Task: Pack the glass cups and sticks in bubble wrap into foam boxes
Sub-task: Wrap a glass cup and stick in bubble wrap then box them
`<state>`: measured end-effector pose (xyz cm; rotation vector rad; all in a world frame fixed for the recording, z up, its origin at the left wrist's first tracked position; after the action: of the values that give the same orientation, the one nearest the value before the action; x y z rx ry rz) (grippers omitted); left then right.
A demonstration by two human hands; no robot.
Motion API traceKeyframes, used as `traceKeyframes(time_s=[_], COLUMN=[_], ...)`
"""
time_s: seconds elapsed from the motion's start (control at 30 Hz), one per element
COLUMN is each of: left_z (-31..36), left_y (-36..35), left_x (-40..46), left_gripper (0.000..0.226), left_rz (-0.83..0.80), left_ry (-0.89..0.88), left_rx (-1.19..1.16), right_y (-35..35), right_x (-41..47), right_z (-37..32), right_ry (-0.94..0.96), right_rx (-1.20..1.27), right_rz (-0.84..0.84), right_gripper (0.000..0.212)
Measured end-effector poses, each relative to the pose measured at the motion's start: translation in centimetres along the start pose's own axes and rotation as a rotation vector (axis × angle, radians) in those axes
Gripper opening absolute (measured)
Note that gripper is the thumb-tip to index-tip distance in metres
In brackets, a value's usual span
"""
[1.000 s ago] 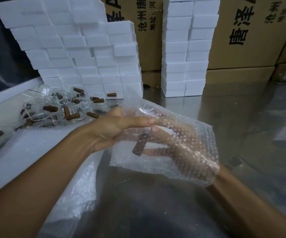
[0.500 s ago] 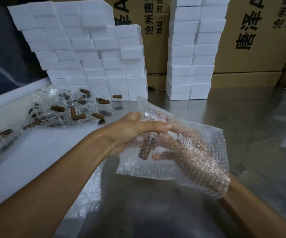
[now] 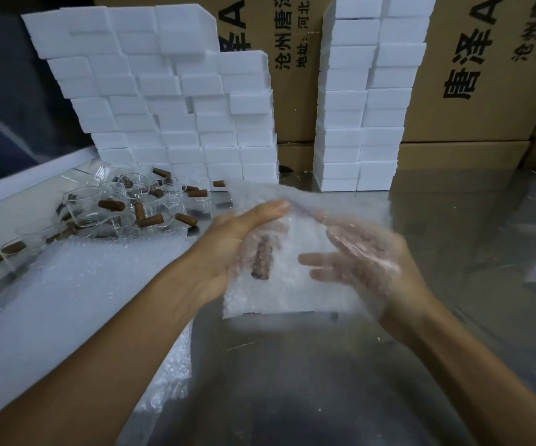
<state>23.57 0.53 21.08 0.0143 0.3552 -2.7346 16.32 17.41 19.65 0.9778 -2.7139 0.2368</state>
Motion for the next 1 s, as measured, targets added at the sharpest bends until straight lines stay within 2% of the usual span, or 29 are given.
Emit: traceKeyframes(time_s=[0.1, 0.17, 0.23, 0.33, 0.4, 0.43, 0.5, 0.6, 0.7, 0.8, 0.87, 1.0], left_z=[0.6, 1.0, 1.1, 1.1, 1.1, 1.0, 0.7, -0.3, -1.0, -1.0, -1.1, -2.0], left_y=[0.9, 1.0, 0.7, -0.1, -0.7, -1.0, -1.6, -2.8, -3.5, -3.5, -3.2, -3.4], left_x=[0.6, 0.7, 0.5, 0.2, 0.1, 0.0, -0.2, -0.7, -1.0, -0.9, -0.9, -1.1], left_gripper=[0.061, 0.063, 0.064, 0.045, 0.036, 0.037, 0.049, 0.069, 0.066, 0.061, 0.059, 0.073], left_rz=[0.104, 0.147, 0.181, 0.223, 0.222, 0.212, 0.18, 0.116, 0.087, 0.048, 0.042, 0.07], left_ry=[-0.038, -0.072, -0.098, -0.124, -0.154, -0.171, -0.179, -0.153, -0.166, -0.186, -0.2, -0.21], left_rx=[-0.322, -0.472, -0.544, -0.591, -0.612, -0.615, -0.592, -0.538, -0.47, -0.383, -0.335, -0.238], right_y=[2.3, 2.9, 2.7, 1.8, 0.5, -0.2, -1.5, -2.1, -1.5, -0.5, -0.2, -0.4], right_x=[0.6, 0.6, 0.7, 0.5, 0.3, 0.2, -0.1, -0.2, -0.3, -0.2, -0.2, -0.3], right_z=[0.6, 1.2, 1.9, 2.5, 2.6, 2.5, 2.1, 1.9, 1.6, 1.3, 1.4, 1.6], right_ry=[-0.047, -0.131, -0.208, -0.283, -0.309, -0.311, -0.293, -0.274, -0.211, -0.131, -0.109, -0.075], right_rx=[0.003, 0.033, 0.058, 0.115, 0.212, 0.257, 0.29, 0.234, 0.234, 0.182, 0.097, -0.03], right_rz=[0.288, 0.418, 0.432, 0.389, 0.294, 0.228, 0.089, 0.028, 0.087, 0.188, 0.278, 0.359], right_gripper=[0.009, 0.014, 0.017, 0.025, 0.018, 0.014, 0.024, 0.027, 0.033, 0.02, 0.02, 0.025])
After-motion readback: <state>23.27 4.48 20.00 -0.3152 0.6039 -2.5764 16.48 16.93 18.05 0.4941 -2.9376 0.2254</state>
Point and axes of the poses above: each hand's wrist, its own x-axis towards the middle knuckle, its own y-axis out of the back of the hand, z = x × y, the point moved 4 cm from there along x, towards the middle knuckle, and after that the axes turned 11 degrees about -x, right-handed, at the moved point
